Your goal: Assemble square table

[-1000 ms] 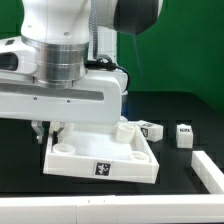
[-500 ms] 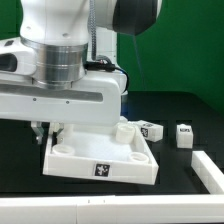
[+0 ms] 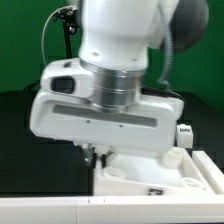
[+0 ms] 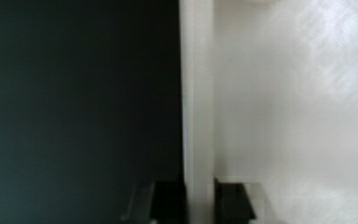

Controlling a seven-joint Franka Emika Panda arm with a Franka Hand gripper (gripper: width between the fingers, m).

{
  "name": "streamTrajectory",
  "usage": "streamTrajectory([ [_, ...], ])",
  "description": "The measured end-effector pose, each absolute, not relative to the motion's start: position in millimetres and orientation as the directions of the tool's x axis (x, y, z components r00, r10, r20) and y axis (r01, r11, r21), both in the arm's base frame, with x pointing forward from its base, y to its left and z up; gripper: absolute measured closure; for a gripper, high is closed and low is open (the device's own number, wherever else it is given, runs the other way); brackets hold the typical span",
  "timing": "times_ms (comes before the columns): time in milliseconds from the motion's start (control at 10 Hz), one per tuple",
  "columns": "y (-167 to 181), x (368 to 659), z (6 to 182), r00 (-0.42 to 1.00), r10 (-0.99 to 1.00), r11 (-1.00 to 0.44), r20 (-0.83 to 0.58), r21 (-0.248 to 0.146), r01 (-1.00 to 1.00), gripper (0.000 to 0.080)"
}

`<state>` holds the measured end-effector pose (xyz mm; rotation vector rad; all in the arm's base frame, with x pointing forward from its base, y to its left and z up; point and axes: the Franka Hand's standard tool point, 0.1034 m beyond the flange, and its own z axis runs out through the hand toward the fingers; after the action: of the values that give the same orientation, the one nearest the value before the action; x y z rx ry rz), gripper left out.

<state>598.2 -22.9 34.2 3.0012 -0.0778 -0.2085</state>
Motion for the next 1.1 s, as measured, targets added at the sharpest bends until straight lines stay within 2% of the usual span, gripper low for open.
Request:
streamTrajectory([
  [1100, -20.3, 598.3, 25.3, 0.989, -0.066, -0.989, -0.131, 0.137, -0.048, 0.0741],
])
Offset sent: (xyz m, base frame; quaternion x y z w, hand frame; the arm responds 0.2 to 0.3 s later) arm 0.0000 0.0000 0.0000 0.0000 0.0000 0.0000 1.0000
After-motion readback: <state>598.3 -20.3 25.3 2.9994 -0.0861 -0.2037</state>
